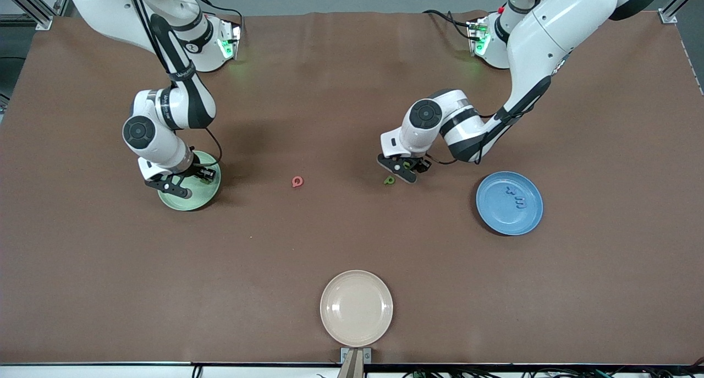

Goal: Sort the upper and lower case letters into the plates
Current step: 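Place the B on the green plate while the left gripper grasps the u, then carry the u to the blue plate while the right gripper grasps the pink a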

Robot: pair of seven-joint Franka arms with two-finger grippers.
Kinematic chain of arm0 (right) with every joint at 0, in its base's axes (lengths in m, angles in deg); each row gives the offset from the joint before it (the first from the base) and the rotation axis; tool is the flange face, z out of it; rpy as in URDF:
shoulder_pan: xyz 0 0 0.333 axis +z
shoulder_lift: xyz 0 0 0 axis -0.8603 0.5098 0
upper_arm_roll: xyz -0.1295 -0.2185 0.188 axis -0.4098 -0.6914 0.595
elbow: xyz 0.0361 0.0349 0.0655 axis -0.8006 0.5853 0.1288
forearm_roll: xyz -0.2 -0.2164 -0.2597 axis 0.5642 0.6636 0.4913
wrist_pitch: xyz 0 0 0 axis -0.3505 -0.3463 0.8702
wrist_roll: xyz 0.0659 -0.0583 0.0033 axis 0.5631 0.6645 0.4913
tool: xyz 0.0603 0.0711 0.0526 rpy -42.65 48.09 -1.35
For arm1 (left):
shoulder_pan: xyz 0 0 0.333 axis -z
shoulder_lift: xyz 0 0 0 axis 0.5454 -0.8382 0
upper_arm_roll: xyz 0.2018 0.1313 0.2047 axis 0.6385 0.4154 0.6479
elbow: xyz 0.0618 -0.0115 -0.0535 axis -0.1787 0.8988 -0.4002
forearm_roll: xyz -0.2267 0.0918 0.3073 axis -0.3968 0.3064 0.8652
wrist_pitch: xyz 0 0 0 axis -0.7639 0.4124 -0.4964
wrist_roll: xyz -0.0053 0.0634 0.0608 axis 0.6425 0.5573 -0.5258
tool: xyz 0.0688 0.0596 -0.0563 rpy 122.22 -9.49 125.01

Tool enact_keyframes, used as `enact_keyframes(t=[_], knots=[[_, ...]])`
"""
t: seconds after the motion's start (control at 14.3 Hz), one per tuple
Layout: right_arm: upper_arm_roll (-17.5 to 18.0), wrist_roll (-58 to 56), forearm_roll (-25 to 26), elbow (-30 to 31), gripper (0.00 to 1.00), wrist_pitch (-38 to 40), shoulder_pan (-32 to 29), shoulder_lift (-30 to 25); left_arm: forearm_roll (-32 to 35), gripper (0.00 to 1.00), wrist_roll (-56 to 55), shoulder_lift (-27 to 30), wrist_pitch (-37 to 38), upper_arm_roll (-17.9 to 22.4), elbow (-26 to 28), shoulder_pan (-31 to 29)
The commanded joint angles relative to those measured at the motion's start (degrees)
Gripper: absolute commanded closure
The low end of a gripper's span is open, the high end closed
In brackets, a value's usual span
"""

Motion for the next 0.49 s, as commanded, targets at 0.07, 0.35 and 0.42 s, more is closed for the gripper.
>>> enact_keyframes(t=[0.07,0.35,0.42], knots=[[0.76,1.73,-0.08,-4.21,0.00,9.16,-0.46,-3.31,1.28,0.51,-1.10,-0.67,-0.40,0.31,-0.36,0.32],[1.28,16.89,-0.52,-10.73,0.00,15.37,6.46,-2.89,1.28,0.69,-2.06,-0.76,-0.40,0.40,-0.54,0.41],[1.20,21.29,-1.05,-12.22,0.00,15.10,9.01,-2.62,1.28,0.70,-2.07,-0.76,-0.40,0.40,-0.89,0.41]])
